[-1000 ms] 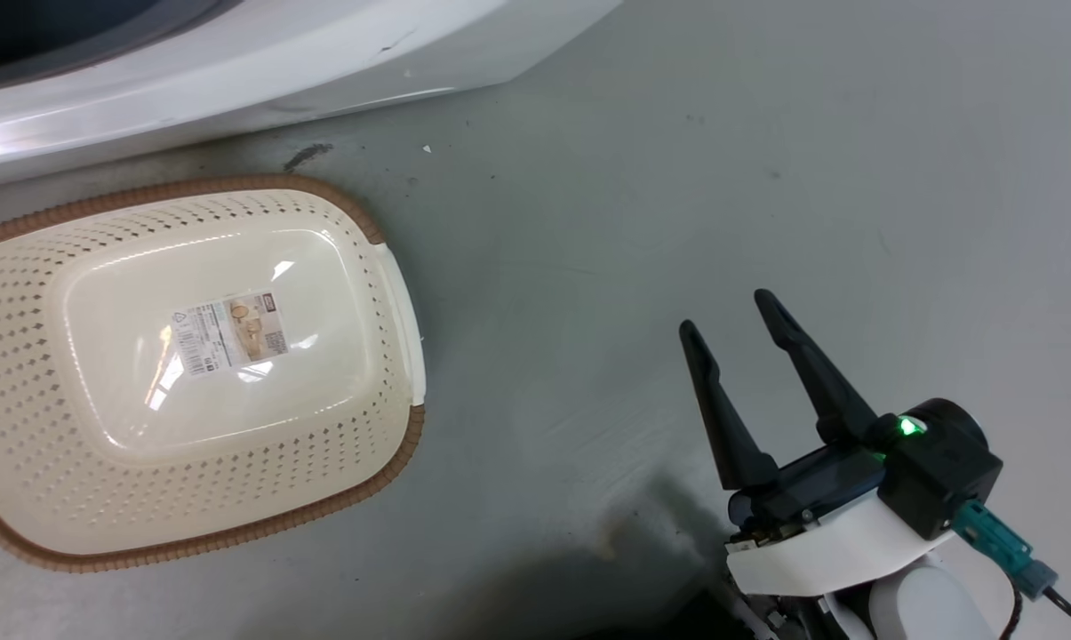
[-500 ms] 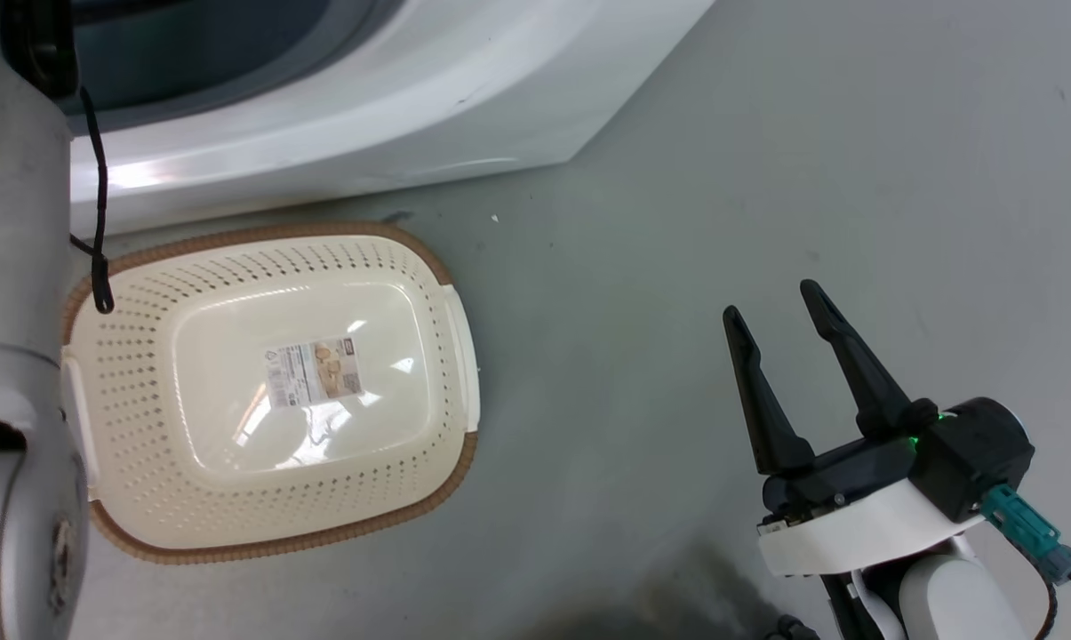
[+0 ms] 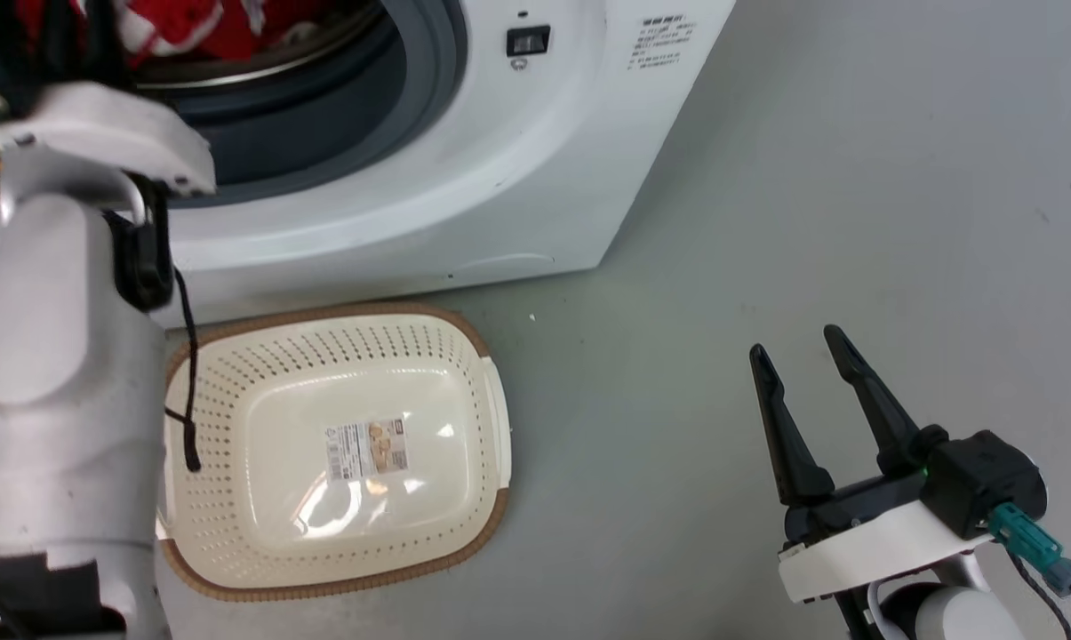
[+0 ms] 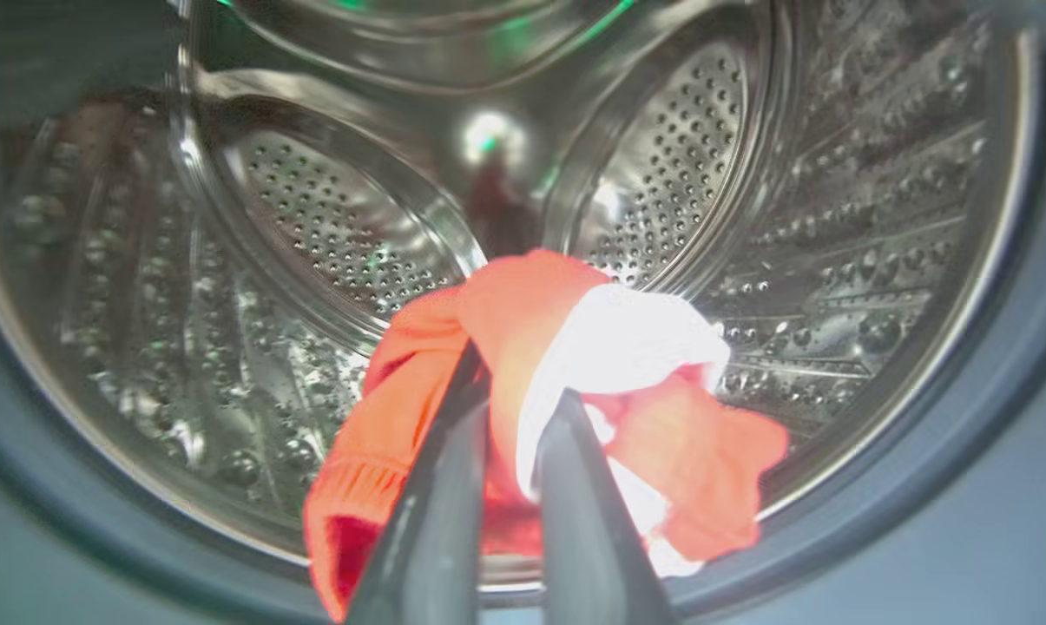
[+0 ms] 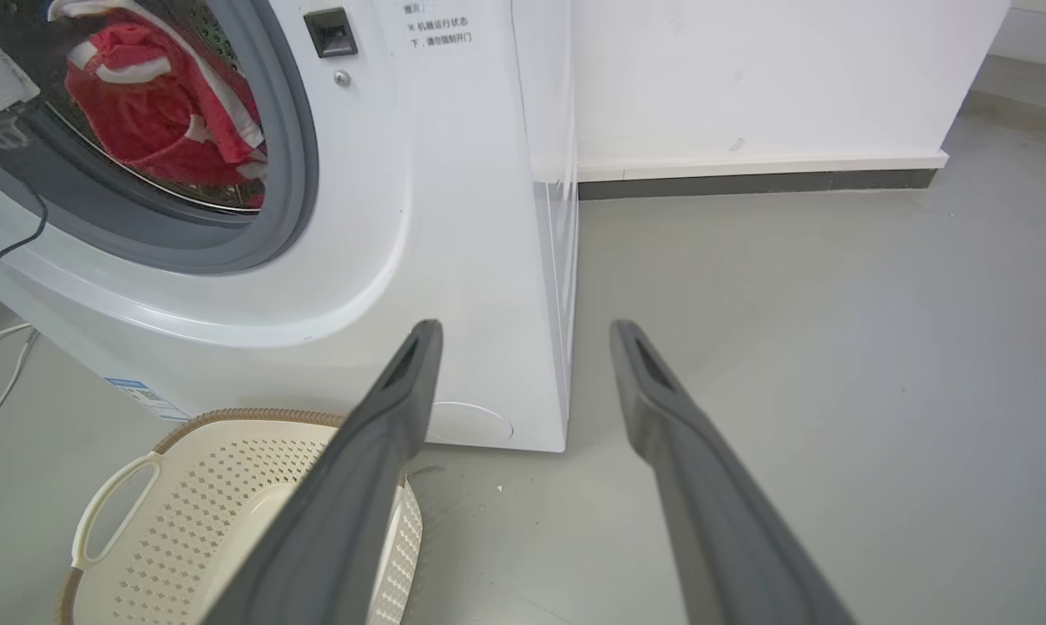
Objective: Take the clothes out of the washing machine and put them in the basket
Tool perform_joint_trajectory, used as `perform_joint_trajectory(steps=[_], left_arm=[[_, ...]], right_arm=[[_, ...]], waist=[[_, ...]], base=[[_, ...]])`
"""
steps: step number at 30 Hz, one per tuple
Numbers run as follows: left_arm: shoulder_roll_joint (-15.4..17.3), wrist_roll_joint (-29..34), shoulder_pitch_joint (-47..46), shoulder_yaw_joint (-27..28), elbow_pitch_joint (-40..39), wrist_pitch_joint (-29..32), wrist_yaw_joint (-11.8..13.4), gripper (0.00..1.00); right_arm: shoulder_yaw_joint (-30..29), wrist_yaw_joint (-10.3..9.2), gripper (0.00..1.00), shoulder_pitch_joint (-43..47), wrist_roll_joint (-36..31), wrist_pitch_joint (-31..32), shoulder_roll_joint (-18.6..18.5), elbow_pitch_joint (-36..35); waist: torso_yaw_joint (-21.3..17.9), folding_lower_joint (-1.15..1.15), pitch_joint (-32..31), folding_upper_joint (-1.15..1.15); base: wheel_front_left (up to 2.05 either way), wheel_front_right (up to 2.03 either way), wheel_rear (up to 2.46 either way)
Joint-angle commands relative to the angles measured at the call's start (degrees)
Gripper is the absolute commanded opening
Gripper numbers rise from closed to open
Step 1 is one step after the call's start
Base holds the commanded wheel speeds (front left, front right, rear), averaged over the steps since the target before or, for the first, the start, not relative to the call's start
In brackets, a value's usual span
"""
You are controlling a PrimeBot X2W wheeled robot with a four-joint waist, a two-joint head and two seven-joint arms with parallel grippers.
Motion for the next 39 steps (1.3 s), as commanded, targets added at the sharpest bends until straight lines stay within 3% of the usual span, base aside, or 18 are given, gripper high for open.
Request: perform_joint_trajectory(steps=[1, 12, 21, 33, 39], left_arm=[[-0.26, 0.35, 2.07, 0.59, -1.24, -0.32, -0.24, 0.0], [-4.78, 2.49, 17.78, 3.72, -11.48, -0.32, -1.85, 0.0], [-8.5, 3.79, 28.68, 3.15, -19.13, -0.28, -2.55, 0.0], [-11.35, 3.02, 46.39, 1.03, -29.3, -0.17, -1.34, 0.0], [-12.1, 1.2, 51.64, -0.48, -27.19, 0.21, -0.32, 0.0]], right_arm=[[-0.2, -0.04, 1.0, 0.78, -0.28, 0.32, 0.12, 0.18], [-1.17, -0.04, 1.0, 4.36, -0.56, 2.35, 0.12, 0.03], [-2.65, -0.04, 1.0, 7.37, -0.47, 3.9, 0.12, -1.19], [-3.27, -0.04, 1.0, 10.06, -0.73, 5.18, 0.12, -2.89], [-3.18, -0.04, 1.0, 9.02, -1.07, 5.8, 0.12, -4.03]], waist=[[0.95, 0.01, -3.07, 0.0], [3.45, 0.01, -12.34, 0.0], [6.3, 0.01, -17.36, 0.0], [8.46, 0.01, -18.91, 0.0], [9.46, 0.01, -16.09, 0.0]], base=[[0.0, 0.0, 0.0], [0.0, 0.0, 0.0], [0.0, 0.0, 0.0], [0.0, 0.0, 0.0], [0.0, 0.0, 0.0]])
